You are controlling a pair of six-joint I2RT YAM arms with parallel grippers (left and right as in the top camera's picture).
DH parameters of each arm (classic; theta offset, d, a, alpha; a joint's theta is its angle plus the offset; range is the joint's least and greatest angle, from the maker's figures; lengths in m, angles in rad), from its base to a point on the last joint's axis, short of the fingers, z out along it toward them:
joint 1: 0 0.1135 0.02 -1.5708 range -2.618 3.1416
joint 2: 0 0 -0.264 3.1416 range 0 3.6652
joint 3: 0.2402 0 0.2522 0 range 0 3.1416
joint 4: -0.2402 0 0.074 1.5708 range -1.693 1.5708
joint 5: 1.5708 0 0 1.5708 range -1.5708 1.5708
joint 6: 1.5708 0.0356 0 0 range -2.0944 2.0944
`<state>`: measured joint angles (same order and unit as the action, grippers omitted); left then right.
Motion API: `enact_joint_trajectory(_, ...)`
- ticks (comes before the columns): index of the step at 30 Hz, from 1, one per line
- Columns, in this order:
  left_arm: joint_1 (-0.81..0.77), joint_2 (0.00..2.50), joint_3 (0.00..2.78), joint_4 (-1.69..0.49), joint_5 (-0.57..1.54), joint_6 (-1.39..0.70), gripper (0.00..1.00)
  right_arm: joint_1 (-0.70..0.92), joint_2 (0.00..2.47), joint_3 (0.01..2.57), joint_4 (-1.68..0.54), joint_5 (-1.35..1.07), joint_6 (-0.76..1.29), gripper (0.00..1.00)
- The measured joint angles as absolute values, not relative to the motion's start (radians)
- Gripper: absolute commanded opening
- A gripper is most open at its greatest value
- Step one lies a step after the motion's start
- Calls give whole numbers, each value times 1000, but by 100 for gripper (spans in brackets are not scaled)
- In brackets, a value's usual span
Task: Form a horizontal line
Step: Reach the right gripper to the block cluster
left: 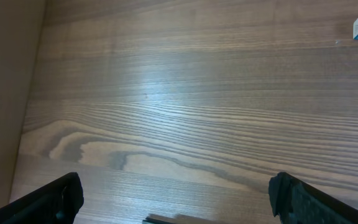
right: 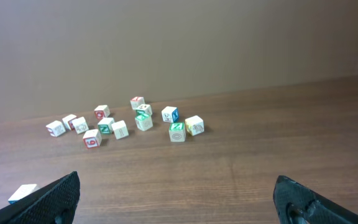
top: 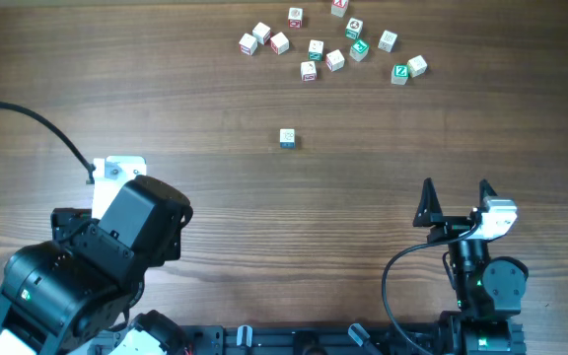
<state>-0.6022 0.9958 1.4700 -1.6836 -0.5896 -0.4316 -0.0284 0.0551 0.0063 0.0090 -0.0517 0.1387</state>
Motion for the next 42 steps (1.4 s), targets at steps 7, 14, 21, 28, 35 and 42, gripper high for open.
enact_joint_trajectory(7,-602,996,1470,-1684,-590,-432,100,-28,55,6,5,-113,308,100)
enact_joint_trajectory(14,-602,995,1470,-1684,-590,-432,100,-28,55,6,23,-338,929,100)
enact_joint_trajectory(21,-602,995,1470,-1684,-590,-432,100,-28,55,6,31,-463,881,100)
enact_joint_trajectory(28,-602,996,1470,-1684,-590,-432,100,-28,141,200,-62,-462,698,99)
enact_joint_trajectory(35,-601,997,1470,-1683,-586,-432,100,-28,772,671,-318,-443,506,99)
enact_joint_trajectory(42,-601,996,1470,-1683,-586,-432,100,-26,1282,1192,-662,-439,400,100)
